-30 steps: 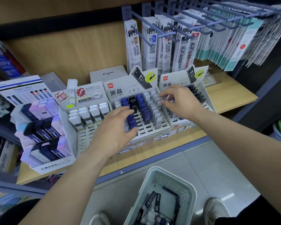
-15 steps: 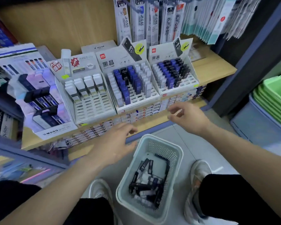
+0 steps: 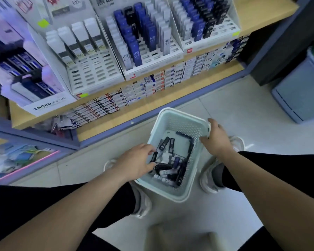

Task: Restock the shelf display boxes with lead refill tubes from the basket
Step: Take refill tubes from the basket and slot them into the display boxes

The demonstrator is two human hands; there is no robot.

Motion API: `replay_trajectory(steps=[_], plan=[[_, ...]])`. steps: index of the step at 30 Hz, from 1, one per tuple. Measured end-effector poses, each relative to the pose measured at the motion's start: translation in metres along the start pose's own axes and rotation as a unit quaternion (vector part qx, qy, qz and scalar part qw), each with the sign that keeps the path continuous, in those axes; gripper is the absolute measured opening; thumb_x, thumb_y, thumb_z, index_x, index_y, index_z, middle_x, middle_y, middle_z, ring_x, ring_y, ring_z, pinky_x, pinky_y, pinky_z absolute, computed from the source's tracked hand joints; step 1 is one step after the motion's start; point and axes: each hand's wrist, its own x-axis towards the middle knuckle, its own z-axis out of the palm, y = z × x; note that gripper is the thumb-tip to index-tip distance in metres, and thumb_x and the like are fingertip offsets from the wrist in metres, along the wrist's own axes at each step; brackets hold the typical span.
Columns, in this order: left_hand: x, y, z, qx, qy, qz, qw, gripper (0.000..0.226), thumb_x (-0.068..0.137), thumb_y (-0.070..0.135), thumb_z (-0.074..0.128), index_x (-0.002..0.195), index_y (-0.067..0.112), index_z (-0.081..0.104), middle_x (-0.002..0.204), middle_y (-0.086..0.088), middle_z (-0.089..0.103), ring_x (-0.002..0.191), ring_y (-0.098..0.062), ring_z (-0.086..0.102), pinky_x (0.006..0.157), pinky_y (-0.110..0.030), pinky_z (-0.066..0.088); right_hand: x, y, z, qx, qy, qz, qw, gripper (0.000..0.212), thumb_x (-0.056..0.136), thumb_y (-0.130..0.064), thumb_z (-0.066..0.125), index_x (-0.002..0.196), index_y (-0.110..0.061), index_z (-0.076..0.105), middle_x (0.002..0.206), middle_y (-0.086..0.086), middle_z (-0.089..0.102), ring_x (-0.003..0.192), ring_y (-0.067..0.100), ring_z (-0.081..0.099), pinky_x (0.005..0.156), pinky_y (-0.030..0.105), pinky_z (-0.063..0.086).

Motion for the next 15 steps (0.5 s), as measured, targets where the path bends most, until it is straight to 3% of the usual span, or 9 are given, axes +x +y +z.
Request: replay_trajectory(steps=[3, 8, 13, 15], plan=[[0.019, 0.006, 0.016, -0.018, -0.009, -0.006, 1.0, 0.05, 0.093, 0.039, 0.064, 0.138, 0.025, 0.049, 0.137, 0.005, 0.053, 0.12, -0.015, 0.054, 0.1, -0.032, 0.045, 0.012, 0.005, 0.007, 0.038, 0.012, 0.006, 0.999, 0.063, 0.091, -0.016, 0.068, 0.145, -0.017, 0.038, 0.128, 0.017, 0.058, 0.097, 0.028, 0.056, 0.079, 0.031, 0.041], [0.06, 0.018, 0.051, -0.067, -0.042, -0.047, 0.996, 0.066, 0.089, 0.04, 0.07, 0.145, 0.017, 0.044, 0.144, -0.004, 0.05, 0.128, -0.022, 0.05, 0.11, -0.04, 0.042, 0.037, -0.008, 0.006, 0.127, 0.056, -0.003, 0.99, 0.056, 0.091, -0.014, 0.07, 0.141, -0.017, 0.046, 0.123, 0.009, 0.064, 0.093, 0.024, 0.062, 0.076, 0.029, 0.046], [0.098, 0.023, 0.079, -0.163, -0.056, -0.135, 0.976, 0.094, 0.081, 0.04, 0.079, 0.155, 0.011, 0.028, 0.153, -0.012, 0.039, 0.138, -0.029, 0.041, 0.117, -0.042, 0.033, 0.029, -0.001, 0.021, 0.121, 0.056, -0.001, 0.991, 0.049, 0.098, -0.034, 0.058, 0.142, -0.023, 0.041, 0.112, 0.0, 0.063, 0.089, 0.021, 0.065, 0.078, 0.037, 0.053], [0.109, 0.021, 0.092, -0.15, -0.059, -0.129, 0.978, 0.105, 0.077, 0.045, 0.082, 0.157, 0.01, 0.023, 0.158, -0.01, 0.031, 0.143, -0.028, 0.033, 0.12, -0.04, 0.029, 0.015, 0.008, 0.036, 0.106, 0.044, -0.001, 0.993, 0.042, 0.101, -0.039, 0.05, 0.138, -0.02, 0.041, 0.105, -0.001, 0.063, 0.09, 0.022, 0.063, 0.075, 0.036, 0.048]])
